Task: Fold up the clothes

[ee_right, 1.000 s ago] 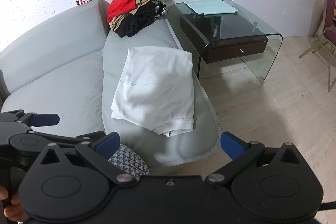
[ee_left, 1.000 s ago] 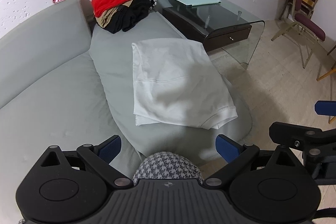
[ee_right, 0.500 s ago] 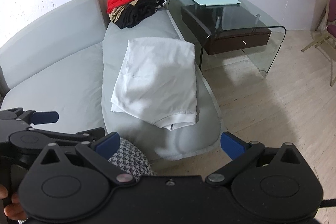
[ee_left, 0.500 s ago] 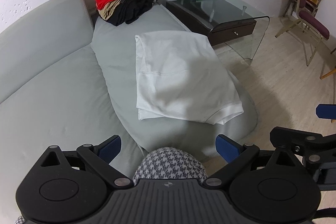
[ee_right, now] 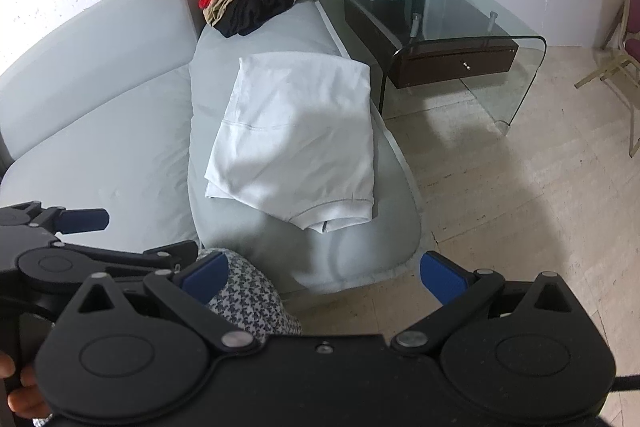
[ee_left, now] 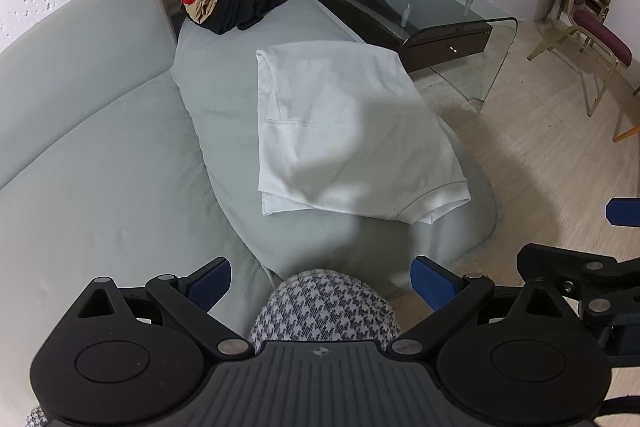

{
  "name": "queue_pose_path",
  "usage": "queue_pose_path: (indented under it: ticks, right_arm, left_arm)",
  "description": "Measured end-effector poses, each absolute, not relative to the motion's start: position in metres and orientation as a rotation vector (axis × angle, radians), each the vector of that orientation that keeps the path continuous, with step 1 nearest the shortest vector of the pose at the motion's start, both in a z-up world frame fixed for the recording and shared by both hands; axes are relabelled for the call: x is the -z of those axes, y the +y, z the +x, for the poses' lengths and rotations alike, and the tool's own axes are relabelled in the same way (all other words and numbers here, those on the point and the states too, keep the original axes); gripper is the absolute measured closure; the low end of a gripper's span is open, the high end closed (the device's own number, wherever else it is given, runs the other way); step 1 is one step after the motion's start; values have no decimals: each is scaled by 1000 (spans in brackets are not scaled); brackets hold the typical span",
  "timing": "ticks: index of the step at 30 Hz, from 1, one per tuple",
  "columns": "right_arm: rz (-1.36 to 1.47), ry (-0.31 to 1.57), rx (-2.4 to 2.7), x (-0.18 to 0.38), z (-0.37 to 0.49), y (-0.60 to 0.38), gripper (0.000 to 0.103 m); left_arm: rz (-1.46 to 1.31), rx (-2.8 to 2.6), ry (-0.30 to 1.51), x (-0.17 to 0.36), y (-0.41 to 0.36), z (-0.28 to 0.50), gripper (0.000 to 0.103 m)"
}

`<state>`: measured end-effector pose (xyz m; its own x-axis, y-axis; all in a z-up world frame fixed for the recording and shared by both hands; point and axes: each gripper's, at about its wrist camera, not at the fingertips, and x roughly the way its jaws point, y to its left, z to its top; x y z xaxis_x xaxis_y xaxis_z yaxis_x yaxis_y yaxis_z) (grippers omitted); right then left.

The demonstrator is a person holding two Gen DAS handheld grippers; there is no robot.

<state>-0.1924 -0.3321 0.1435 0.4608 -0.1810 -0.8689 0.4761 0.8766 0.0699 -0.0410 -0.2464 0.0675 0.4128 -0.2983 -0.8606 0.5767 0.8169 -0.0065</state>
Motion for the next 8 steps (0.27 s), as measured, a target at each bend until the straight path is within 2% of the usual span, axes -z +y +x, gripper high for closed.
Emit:
queue_pose_path:
  ticks: [8]
  right_arm:
    - [336, 1027, 412, -139, -192, -334, 0]
  left_arm:
    - [304, 574, 973, -62, -246, -41, 5]
